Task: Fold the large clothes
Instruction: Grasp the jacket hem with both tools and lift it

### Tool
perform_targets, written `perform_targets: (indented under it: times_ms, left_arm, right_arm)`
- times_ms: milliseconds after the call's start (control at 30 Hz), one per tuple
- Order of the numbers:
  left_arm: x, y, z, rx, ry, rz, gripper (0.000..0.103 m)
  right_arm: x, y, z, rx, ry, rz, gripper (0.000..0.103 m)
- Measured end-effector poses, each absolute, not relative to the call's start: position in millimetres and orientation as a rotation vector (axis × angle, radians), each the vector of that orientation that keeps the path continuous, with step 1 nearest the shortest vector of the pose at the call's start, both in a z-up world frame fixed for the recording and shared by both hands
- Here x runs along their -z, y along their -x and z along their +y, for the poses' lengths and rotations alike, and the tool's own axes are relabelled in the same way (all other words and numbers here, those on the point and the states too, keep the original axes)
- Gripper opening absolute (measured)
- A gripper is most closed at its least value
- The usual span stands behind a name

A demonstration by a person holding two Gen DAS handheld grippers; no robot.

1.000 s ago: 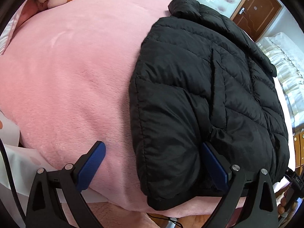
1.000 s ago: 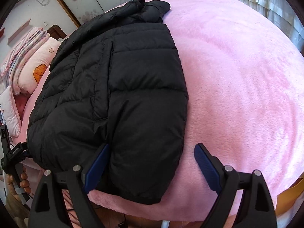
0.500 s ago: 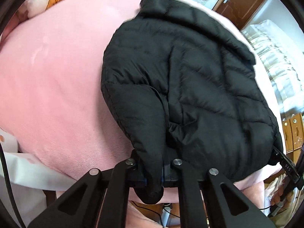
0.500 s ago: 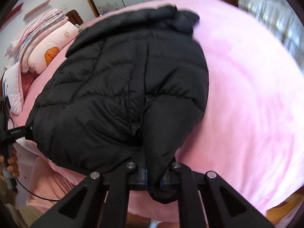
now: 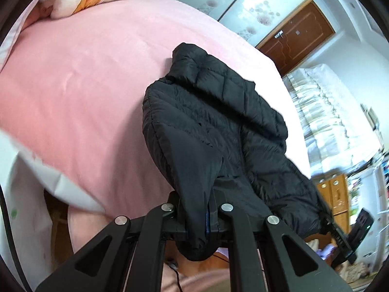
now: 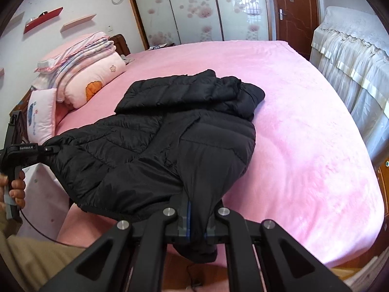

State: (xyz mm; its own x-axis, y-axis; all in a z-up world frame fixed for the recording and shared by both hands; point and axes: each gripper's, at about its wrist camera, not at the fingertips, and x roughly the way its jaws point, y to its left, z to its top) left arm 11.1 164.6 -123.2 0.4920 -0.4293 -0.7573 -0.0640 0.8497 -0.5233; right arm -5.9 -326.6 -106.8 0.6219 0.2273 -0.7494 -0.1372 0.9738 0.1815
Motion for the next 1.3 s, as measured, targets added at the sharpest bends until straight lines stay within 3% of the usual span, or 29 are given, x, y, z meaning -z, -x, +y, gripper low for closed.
perform_targets:
  times_ms: [267,533,733,967,1067,1133,1300]
  left_arm:
    - [93,-16,191,0.293,0.709,1.018,0.006]
    - [59,-71,175,0.356,0.727,0.931,0.006]
    - [55,-137,166,0.345,0.726,0.876,0.007]
    - [100,-258,143,0.258,0.721,0.909,0.008]
    - [131,-303,125,0.22,0.684,0.958,0.012]
    - [154,-325,116,0.212,0.659,1.009,0.025]
    - [176,-337,112,0.258,0.636,1.078,0.04]
  right_arm:
    - [67,31,-338,-0.259,-0.184,0.844,0.005]
    - [50,-4,-357,-0.252,-0.311,0.793,0.005]
    - [40,-61,-377,-0.239,-0.455,0.76,0.006]
    - [59,-177,-381,-0.153,-0.515,0.787,0.006]
    - [82,-223,-379,-0.068,-0.491,0.829,0.007]
    - [101,-247,-381,-0.019,-0.495,0.866,0.008]
    - [140,-276,-396,0.019,-0.575,0.953,0.02]
